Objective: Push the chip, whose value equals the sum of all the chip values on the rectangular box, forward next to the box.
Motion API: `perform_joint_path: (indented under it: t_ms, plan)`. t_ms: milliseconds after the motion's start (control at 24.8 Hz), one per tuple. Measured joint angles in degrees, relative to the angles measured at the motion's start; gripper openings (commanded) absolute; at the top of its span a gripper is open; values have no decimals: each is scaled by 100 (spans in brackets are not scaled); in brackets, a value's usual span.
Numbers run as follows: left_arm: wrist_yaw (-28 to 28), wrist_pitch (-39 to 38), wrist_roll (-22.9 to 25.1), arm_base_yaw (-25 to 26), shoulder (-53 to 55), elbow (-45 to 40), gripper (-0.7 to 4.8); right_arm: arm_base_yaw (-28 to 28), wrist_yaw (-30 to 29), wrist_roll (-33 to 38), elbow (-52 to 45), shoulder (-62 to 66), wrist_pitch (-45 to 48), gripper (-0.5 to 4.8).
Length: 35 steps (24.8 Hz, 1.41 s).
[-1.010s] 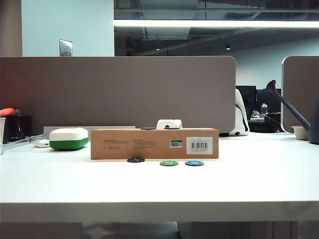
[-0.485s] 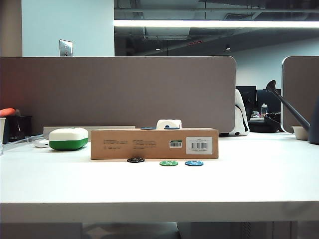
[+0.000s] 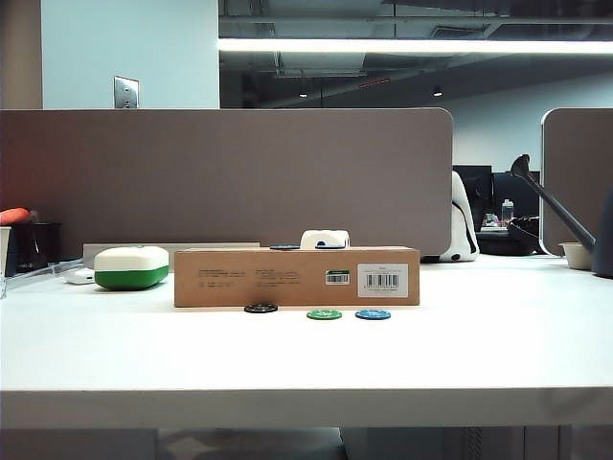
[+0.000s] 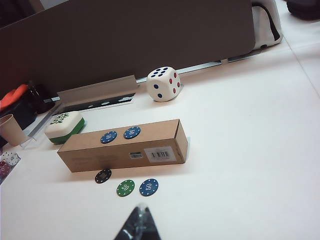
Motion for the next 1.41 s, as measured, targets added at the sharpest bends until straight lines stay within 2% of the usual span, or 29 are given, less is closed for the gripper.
perform_joint_path:
  t_ms: [81, 242, 525, 727, 848, 1010, 1211, 1413]
  plan:
    - [354, 96, -46, 205, 42, -258, -5, 2, 0, 0, 0, 0, -7, -5]
    - [643, 424, -79, 398, 35, -476, -5, 2, 0, 0, 0, 0, -2, -5]
    - [697, 1040, -85, 658, 35, -868, -5, 0, 0, 0, 0, 0, 0, -5]
    - [728, 1606, -120, 656, 35, -1309, -5, 0, -2, 0, 0, -2, 0, -5]
    - [935, 1989, -122, 656, 33, -1506, -5, 0, 0, 0, 0, -2, 0, -5]
    - [1187, 2085, -87, 656, 35, -1512, -5, 0, 0, 0, 0, -2, 0, -5]
    - [1110, 2083, -79, 636, 35, -1512, -5, 0, 0, 0, 0, -4, -2, -5]
    - [737, 2085, -76, 352, 35, -1512, -5, 0, 0, 0, 0, -4, 0, -5]
